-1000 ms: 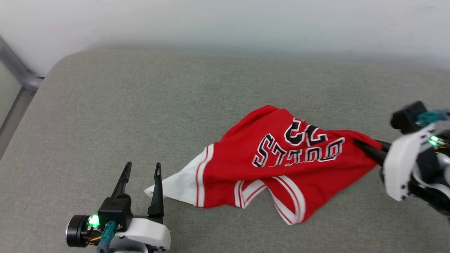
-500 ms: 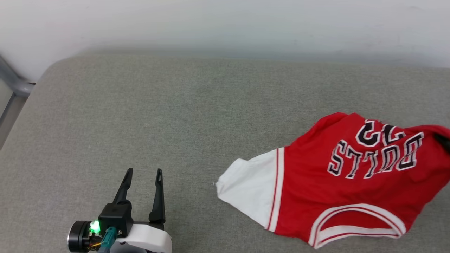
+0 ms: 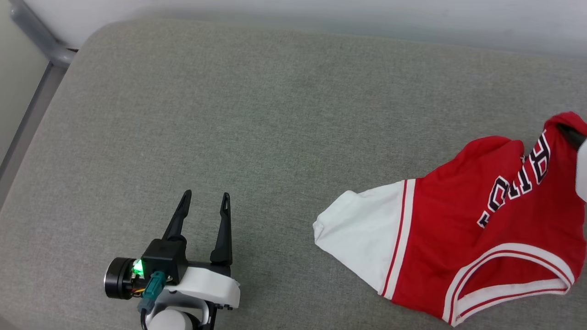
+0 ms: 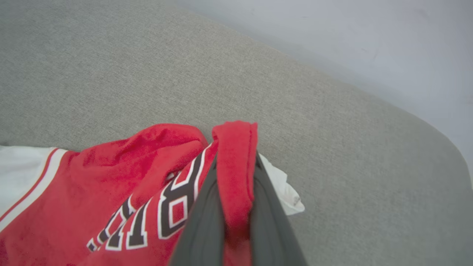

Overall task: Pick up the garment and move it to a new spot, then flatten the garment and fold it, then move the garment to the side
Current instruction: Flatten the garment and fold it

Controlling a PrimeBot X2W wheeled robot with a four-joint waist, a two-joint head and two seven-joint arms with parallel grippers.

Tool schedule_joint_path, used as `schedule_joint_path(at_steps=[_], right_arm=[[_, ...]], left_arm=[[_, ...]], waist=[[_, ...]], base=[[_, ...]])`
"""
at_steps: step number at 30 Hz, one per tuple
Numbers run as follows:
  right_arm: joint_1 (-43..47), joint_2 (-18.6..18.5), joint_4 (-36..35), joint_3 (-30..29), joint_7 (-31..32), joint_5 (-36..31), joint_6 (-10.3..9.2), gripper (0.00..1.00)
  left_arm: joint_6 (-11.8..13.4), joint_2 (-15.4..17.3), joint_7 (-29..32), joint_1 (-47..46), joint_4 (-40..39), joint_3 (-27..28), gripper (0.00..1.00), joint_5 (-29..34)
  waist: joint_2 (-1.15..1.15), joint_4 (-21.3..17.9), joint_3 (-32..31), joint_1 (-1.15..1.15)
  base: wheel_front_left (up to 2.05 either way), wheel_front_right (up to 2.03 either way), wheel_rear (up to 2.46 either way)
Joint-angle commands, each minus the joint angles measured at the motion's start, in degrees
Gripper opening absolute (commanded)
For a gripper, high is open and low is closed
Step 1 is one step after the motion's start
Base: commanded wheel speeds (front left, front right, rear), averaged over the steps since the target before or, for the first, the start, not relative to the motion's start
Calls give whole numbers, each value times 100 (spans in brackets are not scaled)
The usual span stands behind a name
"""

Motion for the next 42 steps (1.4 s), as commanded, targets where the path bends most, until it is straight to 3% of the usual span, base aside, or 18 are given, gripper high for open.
schedule_joint_path(at_steps=[1,9,13,16,17,18,19,26,31,37,42], right_arm=[[-351,172,329,274,-95,-214,-4,0],[-1054,1043,2402,1172,-557,-552,-4,0],[-1016,1223,2923,1606,-967,-406,-2,0],[-1053,1124,2976,1891,-1475,-302,0,0],[-1066,1076,2950,1932,-1708,-253,-2,12],[-1065,1035,2915,1956,-1944,-201,-3,90],[-1053,1012,2865,1978,-2169,-147,-4,100],[-656,843,2356,1896,-3447,14,-4,100],[-213,904,1935,1618,-3973,-115,-4,100],[641,1174,1215,915,-4458,-648,-4,100],[1353,1637,589,347,-4604,-1293,-4,100]], left_arm=[[-27,-15,-14,-112,34,1,100,27],[-55,-59,-14,-223,86,6,100,46],[-35,-67,-14,-200,89,26,100,62],[-34,-68,-14,-136,110,93,100,95],[-51,-67,-14,-115,120,111,100,106],[-66,-66,-14,-102,119,131,100,131],[-76,-59,-14,-86,124,156,100,141],[-199,89,-14,-171,92,355,100,193],[-336,251,-14,-405,52,467,100,208],[-775,547,37,-1098,343,422,100,-15],[-971,902,670,-1836,474,47,100,-246]], waist=[[0,212,227,0],[0,308,329,0],[0,234,259,0],[0,89,142,0],[0,39,90,0],[0,-11,32,0],[0,-67,-29,0],[0,-420,-417,0],[0,-568,-557,0],[0,-713,-651,0],[0,-830,-636,0]], base=[[0,0,0],[0,0,0],[0,0,0],[0,0,0],[0,0,0],[0,0,0],[0,0,0],[0,0,0],[0,0,0],[0,0,0],[0,0,0]])
